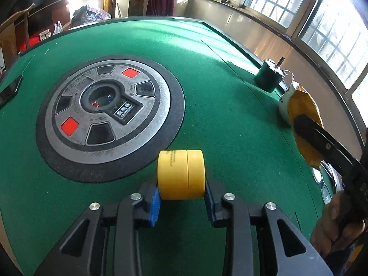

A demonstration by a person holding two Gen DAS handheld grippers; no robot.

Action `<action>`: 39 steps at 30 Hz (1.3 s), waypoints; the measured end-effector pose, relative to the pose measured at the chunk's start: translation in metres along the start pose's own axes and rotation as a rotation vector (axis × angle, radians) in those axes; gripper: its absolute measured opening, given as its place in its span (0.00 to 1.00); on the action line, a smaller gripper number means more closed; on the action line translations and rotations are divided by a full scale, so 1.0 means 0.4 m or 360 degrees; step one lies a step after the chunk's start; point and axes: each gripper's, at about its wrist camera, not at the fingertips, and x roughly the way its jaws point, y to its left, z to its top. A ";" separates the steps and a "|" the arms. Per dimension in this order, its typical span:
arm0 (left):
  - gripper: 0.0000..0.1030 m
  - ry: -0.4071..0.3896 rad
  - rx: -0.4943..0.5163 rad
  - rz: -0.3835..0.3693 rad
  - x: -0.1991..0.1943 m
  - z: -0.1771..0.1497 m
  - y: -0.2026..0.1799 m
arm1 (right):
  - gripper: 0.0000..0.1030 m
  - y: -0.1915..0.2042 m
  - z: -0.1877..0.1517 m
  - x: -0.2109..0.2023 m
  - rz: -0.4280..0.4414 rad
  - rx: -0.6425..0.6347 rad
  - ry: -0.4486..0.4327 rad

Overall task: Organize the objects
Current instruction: 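Carry the tape roll and cracker packet over the cardboard tray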

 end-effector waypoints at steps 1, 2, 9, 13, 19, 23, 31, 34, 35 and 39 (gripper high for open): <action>0.31 -0.0011 -0.0010 -0.0015 -0.015 -0.009 0.006 | 0.43 0.000 -0.001 0.001 0.0002 -0.0001 0.0004; 0.31 -0.0025 -0.0014 -0.0033 -0.032 -0.021 0.010 | 0.43 0.000 -0.002 0.001 0.0001 -0.0004 0.0007; 0.31 -0.0140 -0.0022 -0.0106 -0.172 -0.109 0.033 | 0.43 0.021 -0.008 0.004 -0.0020 -0.0077 0.0024; 0.31 -0.0184 -0.0048 -0.0131 -0.237 -0.157 0.060 | 0.43 0.039 -0.020 0.011 -0.0043 -0.0126 0.0047; 0.31 -0.0283 -0.0077 -0.0096 -0.332 -0.221 0.115 | 0.43 0.085 -0.042 0.017 -0.0039 -0.0149 0.0101; 0.31 -0.0344 -0.0099 -0.0044 -0.387 -0.253 0.154 | 0.43 0.155 -0.071 0.016 0.0035 -0.0173 0.0140; 0.31 -0.0468 -0.0178 0.0079 -0.488 -0.328 0.250 | 0.43 0.367 -0.147 0.037 0.0260 -0.0320 0.0243; 0.31 -0.0525 -0.0220 0.0156 -0.526 -0.363 0.292 | 0.43 0.450 -0.169 0.047 0.0337 -0.0387 0.0289; 0.31 -0.0551 -0.0241 0.0197 -0.541 -0.377 0.308 | 0.43 0.472 -0.174 0.050 0.0350 -0.0408 0.0301; 0.31 -0.0608 -0.0295 0.0320 -0.577 -0.421 0.362 | 0.43 0.578 -0.203 0.069 0.0415 -0.0508 0.0358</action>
